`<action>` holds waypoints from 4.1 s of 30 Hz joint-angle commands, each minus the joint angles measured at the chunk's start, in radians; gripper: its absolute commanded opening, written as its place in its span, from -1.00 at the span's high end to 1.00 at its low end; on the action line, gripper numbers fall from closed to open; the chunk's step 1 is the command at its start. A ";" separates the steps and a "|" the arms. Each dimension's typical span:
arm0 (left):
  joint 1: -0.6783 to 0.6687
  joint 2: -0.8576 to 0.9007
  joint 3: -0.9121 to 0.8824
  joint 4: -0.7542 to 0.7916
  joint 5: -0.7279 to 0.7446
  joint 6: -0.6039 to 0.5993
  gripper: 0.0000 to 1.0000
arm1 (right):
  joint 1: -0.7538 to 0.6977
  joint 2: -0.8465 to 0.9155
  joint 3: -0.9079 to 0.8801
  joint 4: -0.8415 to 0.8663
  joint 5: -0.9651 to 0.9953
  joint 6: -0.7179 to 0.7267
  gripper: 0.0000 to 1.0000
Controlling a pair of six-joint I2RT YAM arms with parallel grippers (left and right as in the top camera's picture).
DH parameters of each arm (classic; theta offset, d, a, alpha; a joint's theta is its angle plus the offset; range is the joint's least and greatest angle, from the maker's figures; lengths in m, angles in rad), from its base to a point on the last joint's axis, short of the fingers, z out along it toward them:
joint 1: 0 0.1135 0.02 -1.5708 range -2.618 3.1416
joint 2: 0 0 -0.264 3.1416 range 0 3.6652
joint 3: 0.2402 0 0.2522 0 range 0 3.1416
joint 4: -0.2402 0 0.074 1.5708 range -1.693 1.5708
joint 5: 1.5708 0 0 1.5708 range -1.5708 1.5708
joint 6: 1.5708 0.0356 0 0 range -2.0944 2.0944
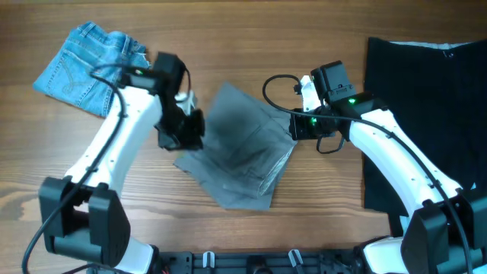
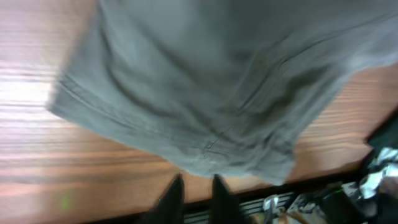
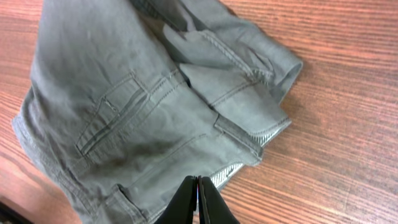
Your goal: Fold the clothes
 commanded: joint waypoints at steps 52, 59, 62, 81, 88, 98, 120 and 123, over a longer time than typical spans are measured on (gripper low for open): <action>0.245 0.004 -0.483 0.550 0.311 -0.185 -1.00 | 0.039 0.451 -0.030 0.202 -0.089 -0.010 0.83; 0.224 0.006 -0.666 0.851 0.320 -0.412 -1.00 | 0.039 0.465 -0.030 0.202 -0.089 -0.011 0.85; 0.166 0.006 -0.702 0.961 0.319 -0.490 -0.99 | 0.039 0.465 -0.030 0.202 -0.089 -0.010 0.85; 0.014 -0.007 -0.701 1.209 0.181 -0.552 0.92 | 0.032 0.414 -0.027 0.134 -0.085 -0.018 0.91; 0.182 -0.169 -0.520 0.879 0.287 -0.326 0.92 | 0.021 0.132 -0.027 0.002 -0.085 -0.062 0.91; 0.430 -0.298 -0.042 0.734 0.382 -0.243 0.92 | 0.021 -0.169 -0.027 -0.023 -0.085 -0.027 0.90; 0.821 0.186 0.008 1.091 0.296 -0.154 -0.49 | 0.021 -0.177 -0.027 -0.107 -0.084 -0.010 0.90; 0.882 0.173 0.008 1.045 0.316 -0.141 -0.82 | 0.021 -0.177 -0.027 -0.102 -0.084 -0.010 0.90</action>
